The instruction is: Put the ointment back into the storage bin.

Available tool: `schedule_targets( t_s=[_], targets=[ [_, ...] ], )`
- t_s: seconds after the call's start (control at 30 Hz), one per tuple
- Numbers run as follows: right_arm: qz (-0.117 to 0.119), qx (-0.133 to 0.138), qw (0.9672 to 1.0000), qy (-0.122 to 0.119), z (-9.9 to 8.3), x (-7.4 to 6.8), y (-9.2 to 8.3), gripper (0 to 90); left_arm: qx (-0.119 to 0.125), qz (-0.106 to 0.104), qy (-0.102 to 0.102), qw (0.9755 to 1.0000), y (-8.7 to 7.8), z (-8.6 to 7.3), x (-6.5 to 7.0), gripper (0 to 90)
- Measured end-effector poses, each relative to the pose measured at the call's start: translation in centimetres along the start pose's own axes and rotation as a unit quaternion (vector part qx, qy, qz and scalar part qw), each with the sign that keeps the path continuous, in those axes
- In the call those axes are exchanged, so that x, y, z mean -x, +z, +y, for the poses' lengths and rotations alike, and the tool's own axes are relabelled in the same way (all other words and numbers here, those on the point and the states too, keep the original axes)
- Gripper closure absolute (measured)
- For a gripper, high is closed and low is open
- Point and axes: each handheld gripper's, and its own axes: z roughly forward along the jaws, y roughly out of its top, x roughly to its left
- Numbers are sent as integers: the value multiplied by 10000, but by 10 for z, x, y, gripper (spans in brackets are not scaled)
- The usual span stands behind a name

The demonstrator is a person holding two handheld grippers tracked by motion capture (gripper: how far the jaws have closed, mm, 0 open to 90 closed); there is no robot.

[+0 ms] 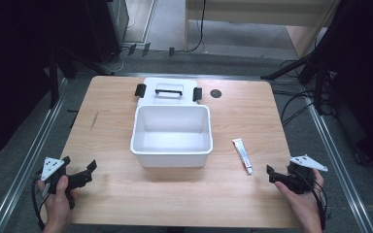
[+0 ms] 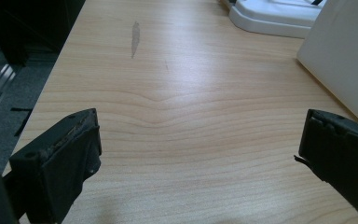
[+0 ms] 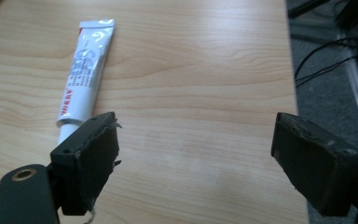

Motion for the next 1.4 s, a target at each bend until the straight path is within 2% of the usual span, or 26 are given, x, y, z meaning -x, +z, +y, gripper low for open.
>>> schedule_targets(
  t_s=[0.07,0.1,0.13,0.17,0.2,0.27,0.4,0.43,0.47,0.5,0.53,0.67,0.7,0.73,0.77,0.8,0.83,0.87,0.9,0.97,1.07,1.13,1.23,1.27,1.3,1.4],
  targets=[
    [57,-292,9995,-113,7,-3,2,157,-20,11,21,10000,0,0,0,0],
    [57,-292,9995,-113,7,-3,2,157,-20,11,21,10000,0,0,0,0],
    [82,-627,9977,-228,15,-7,5,157,-38,26,13,10000,0,0,0,0],
    [82,-627,9977,-228,15,-7,5,157,-38,26,13,10000,0,0,0,0],
    [62,-957,9944,-441,25,-13,7,156,-36,28,-4,10000,0,0,0,0],
    [59,-1170,9910,-641,33,-18,8,156,-48,24,-1,10000,0,0,-1,0],
    [249,-1654,9813,-951,51,-29,12,206,-54,39,15,10000,0,0,0,0],
    [249,-1654,9813,-951,51,-29,12,206,-54,39,15,10000,0,0,0,0],
    [301,-1812,9780,-987,55,-32,14,204,-78,37,27,10000,0,0,0,0],
    [329,-2163,9690,-1145,63,-38,20,202,-82,41,22,10000,0,0,0,0],
    [301,-2285,9657,-1195,65,-40,22,209,-91,41,19,9999,0,0,0,0],
    [231,-2597,9556,-1374,77,-50,30,247,-129,31,23,9999,0,0,-1,0],
    [231,-2597,9556,-1374,77,-50,30,247,-129,31,23,9999,0,0,-1,0],
    [222,-2723,9517,-1401,83,-55,33,263,-135,29,30,9999,0,0,-1,0],
    [222,-2723,9517,-1401,83,-55,33,263,-135,29,30,9999,0,0,-1,0],
    [234,-2834,9476,-1459,89,-58,36,284,-142,28,41,9999,-1,0,-1,0],
    [234,-2834,9476,-1459,89,-58,36,284,-142,28,41,9999,-1,0,-1,0],
    [270,-2937,9431,-1536,94,-62,40,329,-147,24,46,9999,-1,0,-1,0],
    [287,-3002,9405,-1568,96,-63,41,332,-147,19,45,9999,-1,0,-1,0],
    [270,-3052,9394,-1540,97,-65,43,336,-147,15,49,9999,-1,0,-1,0],
    [405,-3183,9395,-1199,103,-69,50,410,-146,6,47,9999,0,0,-1,0],
    [500,-3326,9360,-1038,104,-70,55,439,-140,5,51,9999,0,0,-1,0],
    [532,-3564,9274,-1004,103,-72,64,481,-143,-2,53,9999,0,0,-1,0],
    [532,-3564,9274,-1004,103,-72,64,481,-141,-5,51,9999,0,0,-1,0],
    [532,-3646,9243,-995,103,-72,69,509,-142,-6,53,9999,0,0,-1,0],
    [482,-3707,9224,-976,103,-73,74,543,-147,-12,54,9999,0,0,0,0]
  ],
)
